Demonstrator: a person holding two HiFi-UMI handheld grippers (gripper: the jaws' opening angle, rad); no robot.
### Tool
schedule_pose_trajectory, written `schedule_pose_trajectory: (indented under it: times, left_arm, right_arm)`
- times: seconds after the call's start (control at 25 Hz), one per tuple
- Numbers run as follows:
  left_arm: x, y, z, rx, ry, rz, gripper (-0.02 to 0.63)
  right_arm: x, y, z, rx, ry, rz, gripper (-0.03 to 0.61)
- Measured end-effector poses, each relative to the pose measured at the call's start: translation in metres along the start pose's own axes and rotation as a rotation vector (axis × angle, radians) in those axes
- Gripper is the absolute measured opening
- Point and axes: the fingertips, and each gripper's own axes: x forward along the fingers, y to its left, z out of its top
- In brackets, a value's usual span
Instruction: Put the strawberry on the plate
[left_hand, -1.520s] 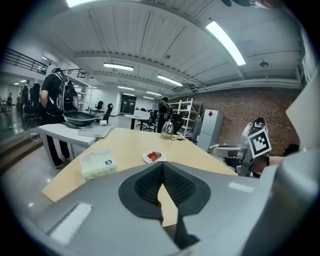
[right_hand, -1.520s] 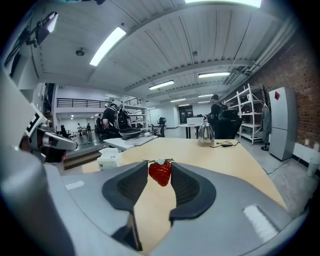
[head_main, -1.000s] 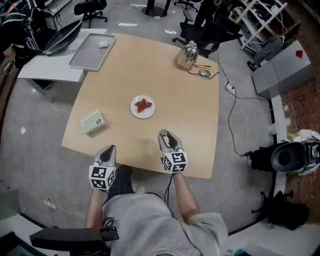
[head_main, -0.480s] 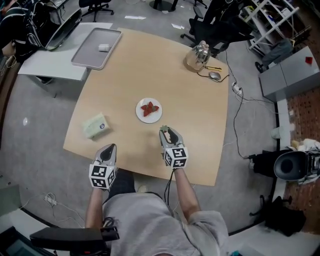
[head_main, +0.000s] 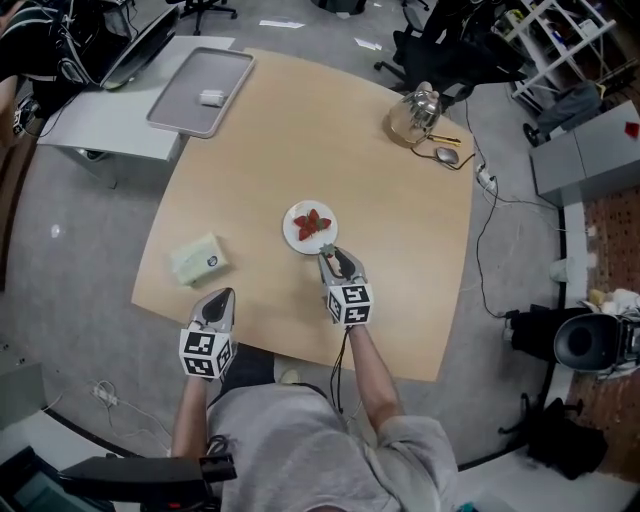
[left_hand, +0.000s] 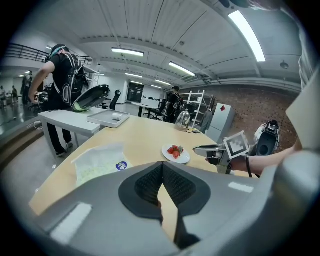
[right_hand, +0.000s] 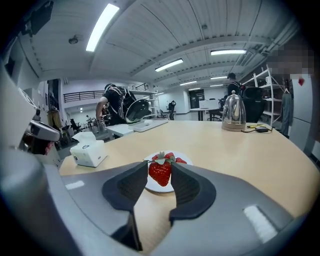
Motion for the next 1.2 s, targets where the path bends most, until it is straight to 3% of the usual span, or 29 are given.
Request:
schedule_pose_trajectory:
  times: [0.52, 1.2]
  left_arm:
    - [0.016, 0.03, -0.001, -0.026, 0.025, 0.021, 0.02]
    - [0.025, 0.034, 0.0, -0.042, 0.025, 0.024, 0.02]
  right_arm:
    - [0.052, -0.008, -0.023, -0.014, 0.095, -0.025, 0.152]
    - [0.065, -0.014, -0.027, -0.003, 0.124, -0.035, 0.158]
